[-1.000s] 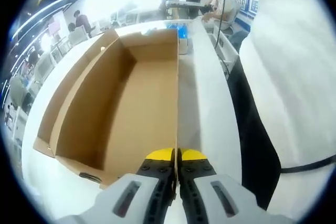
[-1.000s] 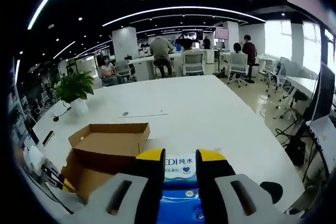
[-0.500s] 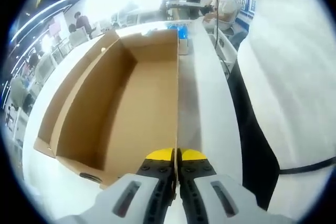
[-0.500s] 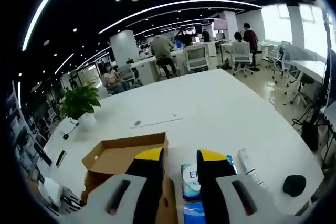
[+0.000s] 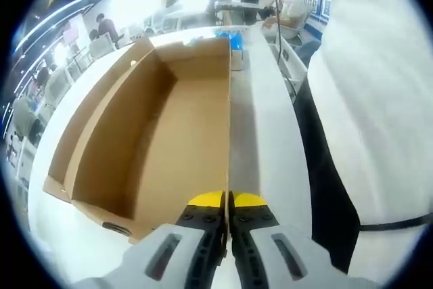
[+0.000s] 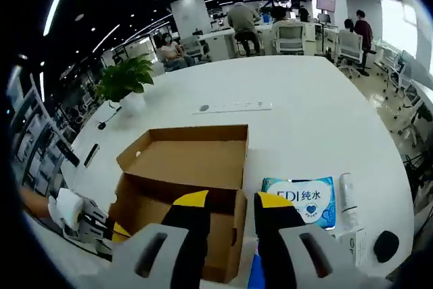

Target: Operate the shoe box by opening the lid, removing the specified soft item, and placing it in the target area until the item is outside and the box remains undamaged.

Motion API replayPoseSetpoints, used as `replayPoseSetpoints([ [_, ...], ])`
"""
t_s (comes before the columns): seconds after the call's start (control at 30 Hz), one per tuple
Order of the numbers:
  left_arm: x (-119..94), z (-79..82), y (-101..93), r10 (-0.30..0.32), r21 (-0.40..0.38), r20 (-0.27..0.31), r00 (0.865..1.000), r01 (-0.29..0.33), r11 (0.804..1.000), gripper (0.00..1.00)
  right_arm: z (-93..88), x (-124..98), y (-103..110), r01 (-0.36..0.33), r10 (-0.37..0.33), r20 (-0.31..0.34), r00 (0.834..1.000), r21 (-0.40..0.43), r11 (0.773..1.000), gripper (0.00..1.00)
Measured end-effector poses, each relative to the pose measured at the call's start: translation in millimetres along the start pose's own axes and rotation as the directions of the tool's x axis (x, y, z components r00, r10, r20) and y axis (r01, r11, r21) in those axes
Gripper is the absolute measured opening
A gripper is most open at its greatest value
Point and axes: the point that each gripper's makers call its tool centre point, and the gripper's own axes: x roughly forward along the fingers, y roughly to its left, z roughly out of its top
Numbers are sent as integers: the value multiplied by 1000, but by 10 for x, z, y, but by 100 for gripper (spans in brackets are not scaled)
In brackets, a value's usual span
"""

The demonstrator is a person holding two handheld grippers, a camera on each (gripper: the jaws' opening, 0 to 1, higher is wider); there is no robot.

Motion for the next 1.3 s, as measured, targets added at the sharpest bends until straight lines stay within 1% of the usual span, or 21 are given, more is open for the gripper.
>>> replayPoseSetpoints([
  [0.03,2,-1,-3,3,2,0,1000,-3,1000,1,12,23,10,-8,8,-10,1000,-5,1000,32],
  [0.07,3,-2,-5,5,4,1,1000,-5,1000,1,36,27,15,-7,7,-11,1000,-6,1000,34],
  [0.13,4,-5,-7,5,4,3,1000,-5,1000,1,67,59,28,-12,11,-16,1000,-27,1000,33],
  [0.17,4,-1,-7,2,4,3,1000,-2,1000,1,38,70,10,1,-1,-39,999,-4,1000,33],
  [0.23,6,-2,-5,-3,3,1,1000,3,1000,1,39,82,12,6,-6,-48,999,0,1000,32],
  [0.3,8,-6,-10,-6,7,6,1000,6,1000,1,44,92,33,8,-9,-59,998,-18,1000,32],
  [0.43,8,-3,-13,-9,5,7,1000,9,1000,1,160,110,74,15,-21,-63,998,-94,995,31],
  [0.53,7,-5,-18,-5,6,9,1000,5,1000,1,228,158,73,16,-25,-70,997,-117,993,32],
  [0.6,1,-1,-16,-1,9,14,1000,1,1000,1,244,200,44,13,-23,-97,995,-106,994,32],
  [0.67,1,-2,-15,1,6,18,1000,-1,1000,1,258,239,32,-1,-12,-111,994,-114,993,30],
  [0.7,3,-4,-15,0,7,18,1000,-1,1000,1,246,279,63,-44,27,-146,989,-109,993,28],
  [0.73,5,-5,-15,-1,8,18,1000,1,1000,1,262,305,62,-56,40,-159,986,-102,993,28],
  [0.77,8,-6,-15,-2,8,18,1000,2,1000,1,310,328,35,-49,36,-153,988,-88,995,28],
  [0.8,8,-6,-17,-3,9,18,1000,3,1000,1,370,345,29,-51,43,-141,989,-56,997,28],
  [0.83,7,-5,-18,-4,9,18,1000,3,1000,1,421,379,49,-70,68,-126,990,-11,998,29],
  [0.9,2,-3,-19,-4,7,18,1000,4,1000,1,393,408,-24,-38,44,-167,985,36,999,31],
  [0.97,9,-10,-16,-3,6,16,1000,3,1000,1,388,460,-56,-38,42,-177,983,27,999,31],
  [1.0,10,-11,-16,-2,6,16,1000,2,1000,1,351,473,-77,-35,41,-200,979,30,999,31],
  [1.03,10,-11,-16,-2,6,16,1000,2,1000,1,294,482,-92,-43,46,-242,969,20,999,31],
  [1.17,4,-9,-15,-2,6,16,1000,2,1000,1,337,568,-146,-42,54,-255,965,50,998,31],
  [1.3,8,-12,-14,1,3,14,1000,-1,1000,1,454,682,-201,-31,36,-240,970,27,999,31],
])
